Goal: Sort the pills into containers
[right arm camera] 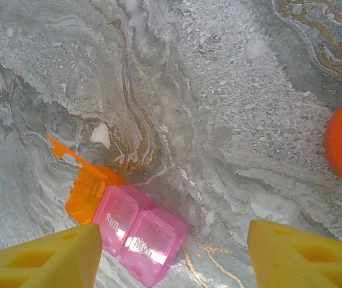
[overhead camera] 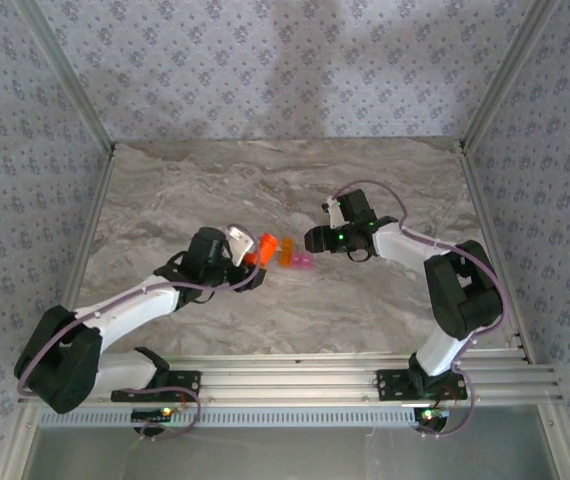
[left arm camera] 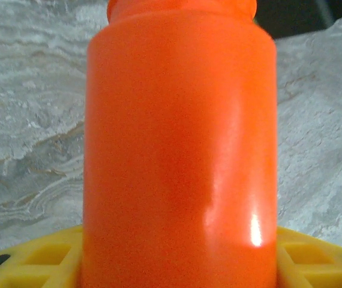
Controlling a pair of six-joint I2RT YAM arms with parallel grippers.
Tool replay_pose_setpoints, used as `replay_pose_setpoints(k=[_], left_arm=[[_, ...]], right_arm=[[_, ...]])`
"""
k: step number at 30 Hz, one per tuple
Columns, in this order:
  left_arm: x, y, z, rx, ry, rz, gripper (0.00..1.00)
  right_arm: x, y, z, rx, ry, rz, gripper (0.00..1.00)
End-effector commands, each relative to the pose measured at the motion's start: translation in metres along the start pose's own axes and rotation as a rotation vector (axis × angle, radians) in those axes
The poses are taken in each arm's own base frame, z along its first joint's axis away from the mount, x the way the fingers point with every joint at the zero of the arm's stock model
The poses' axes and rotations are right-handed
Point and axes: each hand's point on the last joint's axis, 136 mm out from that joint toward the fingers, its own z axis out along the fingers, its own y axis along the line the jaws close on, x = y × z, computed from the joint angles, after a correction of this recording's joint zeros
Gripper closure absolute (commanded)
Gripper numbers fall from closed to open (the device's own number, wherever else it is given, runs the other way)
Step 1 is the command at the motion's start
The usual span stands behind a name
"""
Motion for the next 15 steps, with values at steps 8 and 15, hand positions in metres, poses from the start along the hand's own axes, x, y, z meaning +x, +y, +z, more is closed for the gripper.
replay_pose_setpoints(k=[8,15], left_arm=[[0.021,-0.005,0.02,0.001,0.077,0.005,1.0],[0.027,-0.007,0.033,0.013,0.124,0.007,1.0]], right_arm=[[0.021,0.002,0.016,-0.013,0.087,-0.023,0.34],[0.026,-0.002,0.02,-0.006,0.104,-0.016,0.35]])
